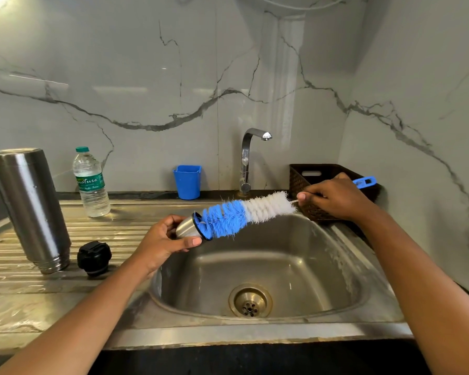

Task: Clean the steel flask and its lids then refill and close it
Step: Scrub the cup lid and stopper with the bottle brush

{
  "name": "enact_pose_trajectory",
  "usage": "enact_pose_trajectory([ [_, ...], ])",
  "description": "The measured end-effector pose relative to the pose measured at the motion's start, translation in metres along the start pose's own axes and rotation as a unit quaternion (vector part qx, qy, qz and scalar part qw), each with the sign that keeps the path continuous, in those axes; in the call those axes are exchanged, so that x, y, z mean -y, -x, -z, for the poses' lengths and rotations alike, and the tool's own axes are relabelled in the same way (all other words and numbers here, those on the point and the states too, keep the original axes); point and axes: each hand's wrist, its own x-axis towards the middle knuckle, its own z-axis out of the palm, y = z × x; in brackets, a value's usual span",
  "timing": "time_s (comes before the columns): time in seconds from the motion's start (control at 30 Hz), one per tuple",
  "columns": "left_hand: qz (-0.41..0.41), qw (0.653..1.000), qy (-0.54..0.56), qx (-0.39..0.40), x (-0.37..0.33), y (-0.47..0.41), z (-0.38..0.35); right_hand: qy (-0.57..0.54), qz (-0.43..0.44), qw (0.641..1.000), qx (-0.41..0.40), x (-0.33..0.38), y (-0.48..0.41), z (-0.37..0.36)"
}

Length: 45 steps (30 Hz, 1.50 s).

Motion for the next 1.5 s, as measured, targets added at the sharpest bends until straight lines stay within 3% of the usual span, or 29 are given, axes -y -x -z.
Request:
enact_pose_trajectory([
  [0.33,0.077,0.989,0.123,-0.041,0.000,0.000,-0.003,-0.021,-0.042,0.999,-0.013,-0.006,0.009,-0.004],
  [0.53,0.124,0.959,0.243,-0.070,-0.006,-0.001,-0.001,-0.184,-0.054,0.981,-0.032,-0.009,0.014,-0.015],
  [0.7,0.148,0.929,0.330,-0.075,-0.011,0.000,-0.001,-0.255,-0.050,0.965,-0.025,0.000,0.012,-0.034],
  [0.9,0.145,0.926,0.347,-0.040,-0.010,0.001,-0.007,-0.256,-0.015,0.966,-0.028,0.018,0.004,-0.054],
  [1.1,0.146,0.925,0.349,-0.045,-0.013,-0.001,-0.003,-0.282,-0.058,0.958,0.004,-0.002,0.013,-0.054],
  [1.5,0.167,0.909,0.382,0.002,-0.014,0.004,-0.009,-0.243,-0.037,0.969,-0.012,-0.002,0.012,-0.064],
])
